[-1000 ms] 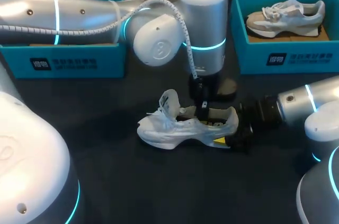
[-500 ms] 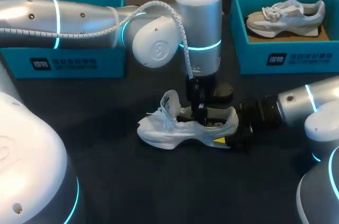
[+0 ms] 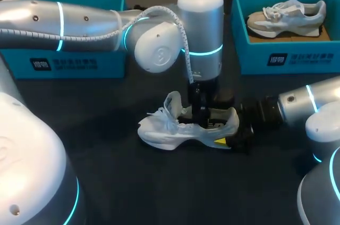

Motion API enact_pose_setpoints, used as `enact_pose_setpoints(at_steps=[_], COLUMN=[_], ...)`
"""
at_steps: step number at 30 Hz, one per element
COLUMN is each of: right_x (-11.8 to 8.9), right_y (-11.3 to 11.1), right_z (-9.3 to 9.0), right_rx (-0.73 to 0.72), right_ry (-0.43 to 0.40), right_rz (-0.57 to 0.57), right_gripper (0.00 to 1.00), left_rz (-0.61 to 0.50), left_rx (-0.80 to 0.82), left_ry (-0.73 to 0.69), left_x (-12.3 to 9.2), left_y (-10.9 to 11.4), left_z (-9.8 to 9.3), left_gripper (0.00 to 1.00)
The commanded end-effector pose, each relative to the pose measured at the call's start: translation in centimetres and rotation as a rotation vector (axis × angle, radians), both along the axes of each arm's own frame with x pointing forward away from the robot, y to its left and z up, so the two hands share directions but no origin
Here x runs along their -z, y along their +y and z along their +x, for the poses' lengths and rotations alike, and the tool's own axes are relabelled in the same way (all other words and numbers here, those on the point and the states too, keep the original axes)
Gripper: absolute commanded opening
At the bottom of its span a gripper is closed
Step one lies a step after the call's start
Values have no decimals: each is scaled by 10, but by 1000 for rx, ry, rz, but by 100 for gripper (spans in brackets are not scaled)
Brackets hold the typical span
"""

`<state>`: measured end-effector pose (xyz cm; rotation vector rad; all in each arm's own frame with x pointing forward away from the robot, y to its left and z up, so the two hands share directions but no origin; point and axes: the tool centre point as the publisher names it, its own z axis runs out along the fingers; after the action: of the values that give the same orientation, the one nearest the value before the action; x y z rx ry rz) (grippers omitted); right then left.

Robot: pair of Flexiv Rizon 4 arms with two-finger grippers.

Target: Take the shoe out of the shoebox, open the shoe tongue, remove and reinsert the insole, then place the shoe into the shoebox

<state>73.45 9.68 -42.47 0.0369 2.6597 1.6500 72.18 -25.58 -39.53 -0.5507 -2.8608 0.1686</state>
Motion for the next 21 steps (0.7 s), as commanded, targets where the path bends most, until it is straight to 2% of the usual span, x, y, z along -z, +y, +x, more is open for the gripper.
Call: enact_pose_setpoints(at_steps=[1, 7, 14, 21], right_x=[5, 5, 5, 5], right_y=[3, 3, 3, 3], right_z=[1, 1, 1, 1], right_rx=[2, 2, 2, 2], right_ry=[0, 0, 0, 0], right_rz=[-3, -3, -3, -3], right_gripper=[0, 0, 0, 0], left_rz=[-48, -94, -102, -104], left_rx=[23, 35, 13, -11], left_ry=[-11, -57, -93, -120], left_x=[9, 15, 23, 34], left_y=[0, 2, 0, -2], left_z=[-5, -6, -2, 2], left_gripper=[35, 33, 44, 42])
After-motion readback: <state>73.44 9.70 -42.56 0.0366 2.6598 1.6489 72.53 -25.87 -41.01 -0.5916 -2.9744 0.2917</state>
